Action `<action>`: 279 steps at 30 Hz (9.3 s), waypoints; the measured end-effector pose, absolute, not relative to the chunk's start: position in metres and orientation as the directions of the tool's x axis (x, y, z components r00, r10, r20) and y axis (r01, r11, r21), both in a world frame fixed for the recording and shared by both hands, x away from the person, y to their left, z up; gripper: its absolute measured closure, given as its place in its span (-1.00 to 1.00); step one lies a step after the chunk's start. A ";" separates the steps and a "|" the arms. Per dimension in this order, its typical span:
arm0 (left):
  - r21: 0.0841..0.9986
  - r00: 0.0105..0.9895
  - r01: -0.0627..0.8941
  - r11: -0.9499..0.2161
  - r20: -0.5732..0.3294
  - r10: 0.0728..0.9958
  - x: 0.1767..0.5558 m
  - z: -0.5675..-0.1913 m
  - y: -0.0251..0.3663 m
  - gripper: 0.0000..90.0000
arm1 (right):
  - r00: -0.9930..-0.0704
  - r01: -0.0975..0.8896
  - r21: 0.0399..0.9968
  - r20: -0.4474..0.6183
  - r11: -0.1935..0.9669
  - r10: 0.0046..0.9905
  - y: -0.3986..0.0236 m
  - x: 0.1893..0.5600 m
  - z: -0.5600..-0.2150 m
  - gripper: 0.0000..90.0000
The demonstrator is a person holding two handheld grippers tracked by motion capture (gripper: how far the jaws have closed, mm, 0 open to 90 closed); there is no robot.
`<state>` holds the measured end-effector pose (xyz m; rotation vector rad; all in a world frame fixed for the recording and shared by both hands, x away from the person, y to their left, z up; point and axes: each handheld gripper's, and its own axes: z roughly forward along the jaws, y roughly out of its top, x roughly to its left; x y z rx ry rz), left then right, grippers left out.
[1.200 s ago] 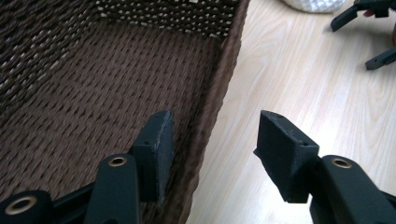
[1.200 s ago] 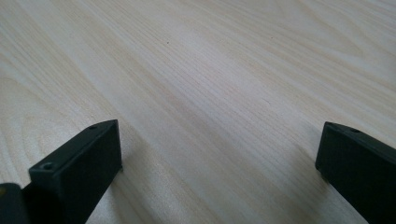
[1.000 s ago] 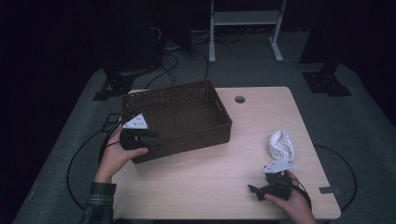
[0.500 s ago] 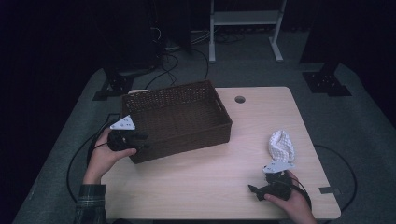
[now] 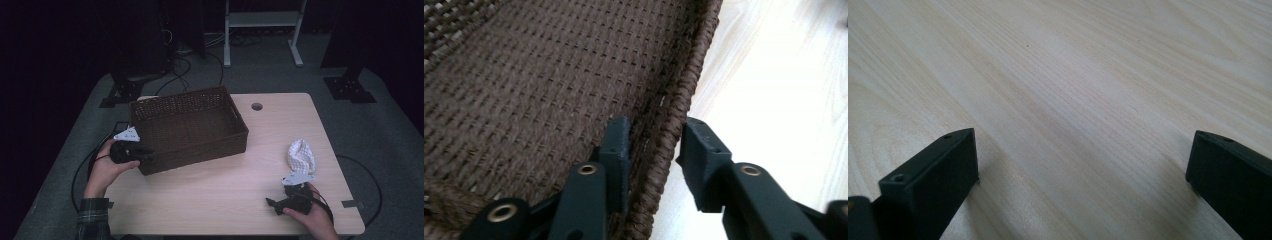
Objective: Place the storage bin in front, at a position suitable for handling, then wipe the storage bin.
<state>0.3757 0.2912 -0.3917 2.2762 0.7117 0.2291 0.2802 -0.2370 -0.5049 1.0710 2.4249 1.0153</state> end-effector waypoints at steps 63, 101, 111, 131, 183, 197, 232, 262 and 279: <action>0.644 0.892 0.410 -0.646 -0.134 0.432 0.344 -0.385 0.184 0.68 | -0.677 0.522 0.710 0.009 0.472 0.736 -0.237 0.281 -0.505 -1.00; 0.710 0.852 0.415 -0.569 -0.086 0.516 0.398 -0.384 0.117 0.13 | -0.683 0.517 0.710 0.004 0.479 0.730 -0.236 0.282 -0.505 -1.00; 0.716 0.835 0.432 -0.548 -0.088 0.544 0.400 -0.388 0.119 0.16 | -0.684 0.515 0.710 0.004 0.480 0.729 -0.236 0.282 -0.505 -1.00; 0.705 0.819 0.474 -0.527 -0.134 0.558 0.394 -0.399 0.119 0.62 | -0.686 0.516 0.709 0.007 0.480 0.728 -0.236 0.282 -0.505 -1.00; 0.707 0.832 0.468 -0.530 -0.151 0.533 0.354 -0.408 0.136 0.60 | -0.647 0.513 0.753 0.022 0.413 0.762 -0.240 0.278 -0.489 -0.43; 0.711 0.827 0.474 -0.519 -0.158 0.539 0.353 -0.408 0.136 0.61 | -0.587 0.457 0.808 -0.040 0.372 0.808 -0.259 0.291 -0.463 -0.33; 0.710 0.828 0.486 -0.510 -0.186 0.530 0.356 -0.408 0.137 0.58 | -0.374 0.485 0.838 -0.058 0.249 0.926 -0.315 0.341 -0.443 -0.41; 0.717 0.829 0.477 -0.509 -0.174 0.531 0.354 -0.408 0.137 0.58 | -0.470 0.554 0.721 -0.143 0.417 0.871 -0.301 0.342 -0.479 -0.01; 0.718 0.829 0.480 -0.503 -0.186 0.527 0.355 -0.408 0.138 0.57 | -0.451 0.645 0.705 0.037 0.297 0.892 -0.314 0.349 -0.484 0.55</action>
